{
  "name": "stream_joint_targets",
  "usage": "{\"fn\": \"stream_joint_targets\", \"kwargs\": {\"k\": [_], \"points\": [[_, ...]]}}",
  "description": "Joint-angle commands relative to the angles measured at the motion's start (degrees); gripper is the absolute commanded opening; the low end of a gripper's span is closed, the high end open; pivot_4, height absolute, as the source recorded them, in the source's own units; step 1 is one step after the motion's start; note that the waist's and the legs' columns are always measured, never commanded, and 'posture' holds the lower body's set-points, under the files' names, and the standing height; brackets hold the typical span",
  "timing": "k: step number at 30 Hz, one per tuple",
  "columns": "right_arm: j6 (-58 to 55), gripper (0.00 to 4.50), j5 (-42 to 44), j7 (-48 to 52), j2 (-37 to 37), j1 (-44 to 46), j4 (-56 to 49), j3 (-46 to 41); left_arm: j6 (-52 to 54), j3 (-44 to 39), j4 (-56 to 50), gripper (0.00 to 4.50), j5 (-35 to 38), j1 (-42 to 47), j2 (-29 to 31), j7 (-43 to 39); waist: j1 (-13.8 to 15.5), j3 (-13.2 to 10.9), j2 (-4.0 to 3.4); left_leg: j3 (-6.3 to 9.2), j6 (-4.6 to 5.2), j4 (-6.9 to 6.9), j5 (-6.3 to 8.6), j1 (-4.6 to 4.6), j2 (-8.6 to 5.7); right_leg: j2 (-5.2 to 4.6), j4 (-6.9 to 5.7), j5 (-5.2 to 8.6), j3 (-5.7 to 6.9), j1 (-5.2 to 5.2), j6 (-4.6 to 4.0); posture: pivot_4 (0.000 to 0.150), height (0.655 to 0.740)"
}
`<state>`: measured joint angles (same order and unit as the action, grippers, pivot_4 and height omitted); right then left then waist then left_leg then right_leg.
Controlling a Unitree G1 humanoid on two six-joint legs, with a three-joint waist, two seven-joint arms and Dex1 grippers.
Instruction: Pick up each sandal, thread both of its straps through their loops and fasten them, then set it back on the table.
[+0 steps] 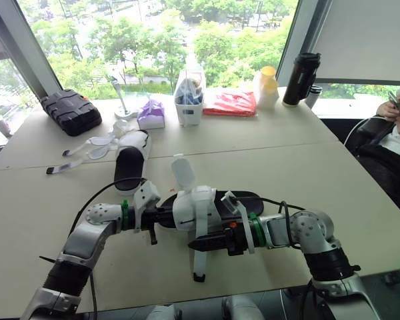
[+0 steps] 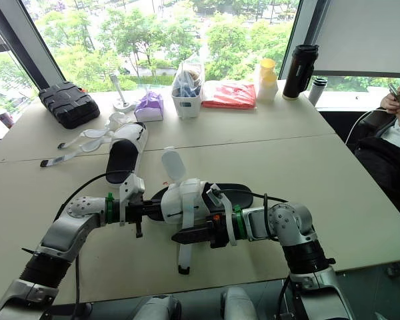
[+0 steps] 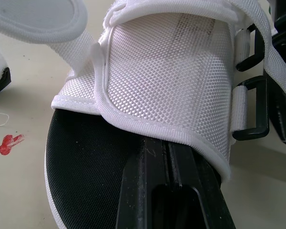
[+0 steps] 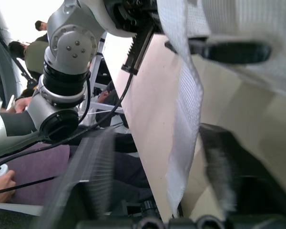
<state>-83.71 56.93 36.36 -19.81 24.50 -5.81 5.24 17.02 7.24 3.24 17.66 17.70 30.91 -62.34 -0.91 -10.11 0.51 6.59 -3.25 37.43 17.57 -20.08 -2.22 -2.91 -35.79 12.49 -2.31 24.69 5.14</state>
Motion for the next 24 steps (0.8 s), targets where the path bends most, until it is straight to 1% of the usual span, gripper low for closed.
{"fn": "stream_joint_targets", "kwargs": {"k": [1, 2, 3, 9, 14, 16, 18, 21, 24], "points": [[-0.94, 0.81, 0.84, -0.08, 0.99, -0.82, -3.16, 0.55, 0.51, 0.89, -0.41, 0.0, -0.35, -0.87, -0.1, 0.07, -0.02, 0.0, 0.0, 0.0, 0.0, 0.0, 0.0, 0.0, 0.0, 0.0, 0.0, 0.0, 0.0, 0.0, 0.0, 0.15, 0.74], [-1.04, 0.1, 0.84, 0.14, 0.91, -1.09, -3.79, 1.0, 0.51, 0.89, -0.4, 0.0, -0.34, -0.83, -0.13, 0.1, -0.03, 0.0, 0.0, 0.0, 0.0, 0.0, 0.0, 0.0, 0.0, 0.0, 0.0, 0.0, 0.0, 0.0, 0.0, 0.15, 0.74], [-1.13, 0.03, 0.83, 0.3, 0.84, -1.29, -4.25, 1.33, 0.51, 0.88, -0.39, 0.0, -0.33, -0.79, -0.16, 0.13, -0.05, 0.0, 0.0, 0.0, 0.0, 0.0, 0.0, 0.0, 0.0, 0.0, 0.0, 0.0, 0.0, 0.0, 0.0, 0.15, 0.74], [-0.66, 0.03, 0.2, 0.17, 0.73, -1.6, -4.91, 1.4, 0.47, 0.91, -0.48, 0.0, -0.32, -0.93, -0.17, 0.14, -0.04, 0.0, 0.0, 0.0, 0.0, 0.0, 0.0, 0.0, 0.0, 0.0, 0.0, 0.0, 0.0, 0.0, 0.01, 0.15, 0.74], [-1.28, 0.03, 1.96, 0.78, -1.15, 1.9, -6.47, -1.74, 0.39, 1.11, -0.77, 0.0, -0.32, -1.31, -0.28, 0.11, -0.08, 0.0, 0.0, 0.0, 0.0, 0.01, 0.0, 0.0, 0.0, 0.0, 0.0, 0.0, 0.0, 0.0, 0.01, 0.15, 0.74], [-0.69, 0.03, 2.38, 3.17, -3.6, 8.51, -5.88, -2.9, 0.26, 1.48, -0.85, 0.0, -0.39, -1.48, -0.57, 0.11, -0.12, -0.03, -0.06, 0.0, 0.0, 0.0, 0.0, 0.01, 0.0, 0.0, 0.0, 0.0, 0.0, 0.0, 0.01, 0.15, 0.74], [-1.09, 0.03, 1.63, 5.44, -5.6, 15.97, -2.1, -2.53, 0.06, 1.84, -0.55, 0.0, -0.57, -1.4, -0.94, 0.13, -0.21, -0.09, -0.15, -0.03, 0.0, 0.02, 0.0, 0.0, -0.01, 0.0, 0.0, -0.01, 0.0, 0.01, 0.03, 0.15, 0.74], [-0.38, 0.03, -0.28, 8.35, -6.68, 21.65, 3.43, -0.7, -0.42, 2.16, 0.24, 0.0, -0.97, -1.27, -1.51, 0.17, 0.12, 0.01, -0.03, 0.03, 0.01, -0.02, 0.01, 0.04, 0.0, 0.03, 0.01, 0.0, 0.06, -0.02, 0.03, 0.15, 0.74], [4.03, 0.03, -4.91, 12.27, -5.9, 29.28, 14.05, 1.89, -1.05, 2.42, 1.42, 0.0, -1.4, -0.61, -1.95, -0.11, 0.2, 0.02, -0.03, 0.11, 0.11, -0.09, 0.06, -0.02, 0.01, 0.02, 0.13, -0.01, 0.17, -0.05, 0.02, 0.15, 0.74]]}}
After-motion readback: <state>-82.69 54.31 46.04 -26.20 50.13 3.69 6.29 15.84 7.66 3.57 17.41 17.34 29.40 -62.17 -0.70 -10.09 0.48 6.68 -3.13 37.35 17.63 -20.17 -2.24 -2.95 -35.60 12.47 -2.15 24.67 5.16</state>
